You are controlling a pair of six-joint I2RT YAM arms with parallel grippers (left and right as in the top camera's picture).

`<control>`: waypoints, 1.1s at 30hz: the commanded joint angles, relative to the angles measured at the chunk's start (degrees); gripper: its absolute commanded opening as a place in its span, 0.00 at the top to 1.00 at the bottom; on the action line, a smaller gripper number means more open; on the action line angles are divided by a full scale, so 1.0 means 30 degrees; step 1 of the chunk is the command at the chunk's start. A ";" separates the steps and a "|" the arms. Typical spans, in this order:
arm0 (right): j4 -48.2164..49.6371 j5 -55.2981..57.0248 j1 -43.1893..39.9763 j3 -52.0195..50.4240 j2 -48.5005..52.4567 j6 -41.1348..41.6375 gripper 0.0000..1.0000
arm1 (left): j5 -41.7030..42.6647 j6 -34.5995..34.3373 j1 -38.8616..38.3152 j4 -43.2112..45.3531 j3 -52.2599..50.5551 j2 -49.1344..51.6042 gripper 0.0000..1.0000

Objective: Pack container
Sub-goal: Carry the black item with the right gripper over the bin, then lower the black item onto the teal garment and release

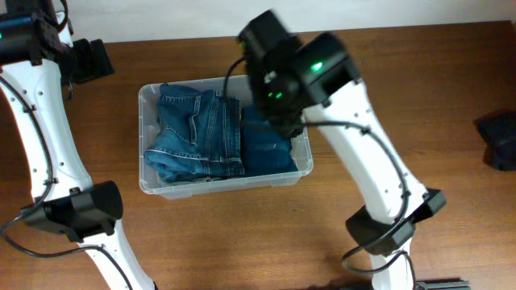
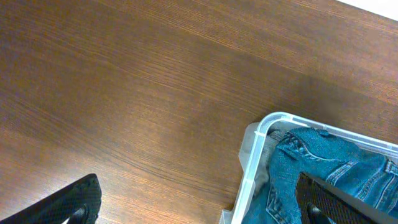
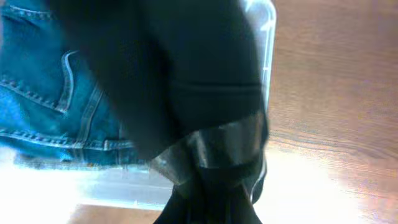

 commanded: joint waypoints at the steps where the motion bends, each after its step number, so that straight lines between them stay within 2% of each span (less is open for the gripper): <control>1: -0.0117 0.3599 0.0648 -0.0036 0.0809 0.1698 0.96 | 0.0211 -0.0029 0.0044 -0.0080 -0.0058 -0.0095 0.01; 6: -0.0036 0.5326 0.0714 -0.2441 0.1472 0.2907 0.96 | 0.0211 -0.0029 0.0044 -0.0197 -0.0058 -0.0095 0.01; 13: 0.1413 0.5013 0.0758 -0.5071 0.1559 0.3191 0.96 | 0.0211 -0.0029 0.0044 -0.0189 -0.0058 -0.0095 0.01; 27: 0.3111 0.4583 0.1355 -0.5311 0.1588 0.3177 0.95 | 0.0219 -0.0029 0.0044 -0.0182 -0.0058 -0.0095 0.01; 28: 0.3118 0.4583 0.1355 -0.5311 0.1588 0.3155 0.82 | 0.0219 -0.0029 0.0044 -0.0182 -0.0058 -0.0095 0.01; 29: 0.3118 0.4481 0.1355 -0.5311 0.1588 0.2863 0.58 | 0.0211 -0.0029 0.0044 -0.0182 -0.0058 -0.0095 0.01; 30: 0.3126 0.4233 0.1355 -0.5311 0.1588 0.2477 0.44 | 0.0219 -0.0029 0.0044 -0.0182 -0.0058 -0.0095 0.01; 33: 0.3133 0.3330 0.1355 -0.5304 0.1581 0.1515 0.37 | 0.0219 -0.0029 0.0044 -0.0175 -0.0058 -0.0095 0.01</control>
